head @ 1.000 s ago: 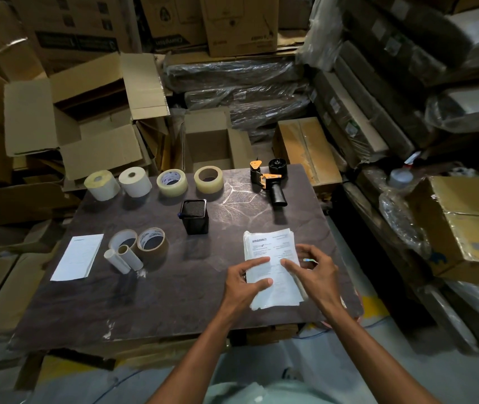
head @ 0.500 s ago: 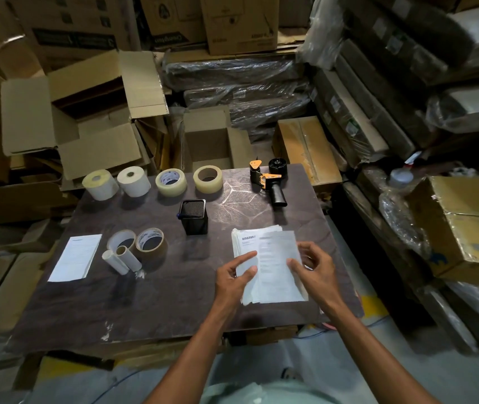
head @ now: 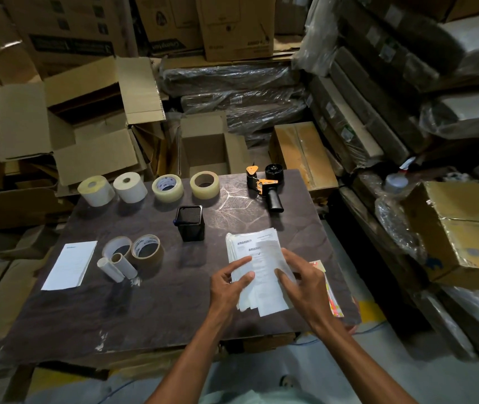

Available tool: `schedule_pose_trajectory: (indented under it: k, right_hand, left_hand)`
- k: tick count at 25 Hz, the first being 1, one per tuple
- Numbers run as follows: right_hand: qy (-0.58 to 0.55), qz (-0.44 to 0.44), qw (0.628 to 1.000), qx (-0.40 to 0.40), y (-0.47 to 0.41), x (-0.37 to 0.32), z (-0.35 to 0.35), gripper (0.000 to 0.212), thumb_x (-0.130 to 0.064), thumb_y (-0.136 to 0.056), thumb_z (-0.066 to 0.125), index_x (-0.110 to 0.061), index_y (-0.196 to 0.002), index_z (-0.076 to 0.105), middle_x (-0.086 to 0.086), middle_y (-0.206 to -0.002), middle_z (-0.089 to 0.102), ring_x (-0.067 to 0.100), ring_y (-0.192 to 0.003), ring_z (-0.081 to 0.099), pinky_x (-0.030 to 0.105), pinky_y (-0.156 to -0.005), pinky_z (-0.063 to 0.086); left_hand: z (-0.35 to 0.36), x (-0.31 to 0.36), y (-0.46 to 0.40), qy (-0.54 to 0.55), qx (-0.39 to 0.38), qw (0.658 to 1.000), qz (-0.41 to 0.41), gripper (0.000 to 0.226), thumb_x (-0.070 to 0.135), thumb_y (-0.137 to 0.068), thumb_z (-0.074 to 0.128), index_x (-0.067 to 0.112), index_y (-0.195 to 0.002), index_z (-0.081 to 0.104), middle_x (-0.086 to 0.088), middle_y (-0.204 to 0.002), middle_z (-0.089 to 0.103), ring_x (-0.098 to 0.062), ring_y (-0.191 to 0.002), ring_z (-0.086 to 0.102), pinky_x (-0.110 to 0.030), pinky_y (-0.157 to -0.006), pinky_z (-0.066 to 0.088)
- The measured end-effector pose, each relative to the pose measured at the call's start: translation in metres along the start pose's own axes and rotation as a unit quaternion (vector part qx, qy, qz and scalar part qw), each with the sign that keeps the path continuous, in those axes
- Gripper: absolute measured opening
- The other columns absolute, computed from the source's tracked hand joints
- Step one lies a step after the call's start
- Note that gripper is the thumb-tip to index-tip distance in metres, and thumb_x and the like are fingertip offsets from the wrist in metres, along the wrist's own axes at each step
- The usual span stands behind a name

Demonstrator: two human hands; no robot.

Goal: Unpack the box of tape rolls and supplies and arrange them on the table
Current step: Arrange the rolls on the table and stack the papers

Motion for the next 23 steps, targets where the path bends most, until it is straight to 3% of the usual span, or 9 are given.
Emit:
schedule_pose_trajectory:
  k: [4, 8, 12, 15, 19, 23]
  right_hand:
    - [-0.003, -0.002, 1.0, 0.006, 0.003, -0.002, 0.004, 0.034, -0.026, -0.086, 0.075, -0.018, -0.118, 0.068, -0.016, -0.127, 0.06, -0.005, -0.107, 0.061, 0.009, -0.081, 0.052]
    - [-0.083, 0.094, 0.992, 0.024, -0.005, 0.0, -0.002, 0.025, -0.025, -0.084, 0.077, -0.019, -0.107, 0.068, -0.015, -0.105, 0.069, -0.003, -0.093, 0.066, 0.013, -0.071, 0.055]
    - [-0.192, 0.171, 0.965, 0.051, -0.01, 0.012, -0.007, 0.02, -0.018, -0.087, 0.073, -0.02, -0.104, 0.064, -0.008, -0.104, 0.071, 0.009, -0.093, 0.071, 0.024, -0.067, 0.059]
    - [-0.217, 0.2, 0.954, 0.046, -0.01, 0.016, -0.013, 0.022, -0.018, -0.09, 0.069, -0.03, -0.106, 0.061, -0.013, -0.105, 0.069, 0.009, -0.092, 0.071, 0.034, -0.07, 0.062]
    - [-0.227, 0.206, 0.951, 0.035, -0.007, 0.015, -0.015, 0.03, -0.018, -0.091, 0.068, -0.025, -0.119, 0.061, -0.009, -0.11, 0.069, 0.013, -0.093, 0.072, 0.037, -0.069, 0.063]
    - [-0.199, 0.201, 0.959, 0.024, -0.007, 0.016, -0.016, 0.028, -0.02, -0.088, 0.072, -0.024, -0.114, 0.064, -0.013, -0.106, 0.07, 0.002, -0.092, 0.07, 0.024, -0.066, 0.059]
  left_hand:
    - [0.0, 0.006, 0.0, 0.006, 0.009, 1.0, -0.002, 0.025, 0.004, -0.078, 0.079, 0.016, -0.1, 0.077, -0.005, -0.118, 0.07, -0.024, -0.1, 0.071, -0.039, -0.074, 0.062]
    - [0.004, 0.013, 0.003, 0.026, 0.0, 1.0, -0.005, 0.023, 0.001, -0.079, 0.077, 0.014, -0.098, 0.076, -0.001, -0.11, 0.072, -0.022, -0.095, 0.073, -0.033, -0.069, 0.061]
    - [0.006, 0.014, 0.003, 0.039, 0.001, 0.999, -0.003, 0.024, 0.004, -0.082, 0.074, 0.012, -0.105, 0.075, 0.0, -0.114, 0.073, -0.021, -0.101, 0.071, -0.038, -0.078, 0.062]
    - [0.005, 0.012, 0.005, 0.047, 0.004, 0.999, -0.002, 0.025, 0.003, -0.083, 0.073, 0.011, -0.107, 0.074, 0.002, -0.114, 0.073, -0.019, -0.103, 0.071, -0.031, -0.076, 0.06]
    - [0.006, 0.012, 0.006, 0.049, -0.004, 0.999, 0.001, 0.026, 0.003, -0.084, 0.073, 0.01, -0.108, 0.074, 0.004, -0.113, 0.074, -0.017, -0.102, 0.071, -0.033, -0.077, 0.061]
    - [0.008, 0.01, 0.007, 0.048, -0.013, 0.999, -0.01, 0.026, 0.007, -0.085, 0.072, 0.012, -0.11, 0.074, 0.004, -0.114, 0.074, -0.019, -0.103, 0.071, -0.039, -0.079, 0.061]
Point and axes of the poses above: each hand's wrist, its own y-axis away from the middle knuckle, its own z-axis out of the palm, x = y × z, the point moved 3 cm from there along -y, towards the middle knuckle
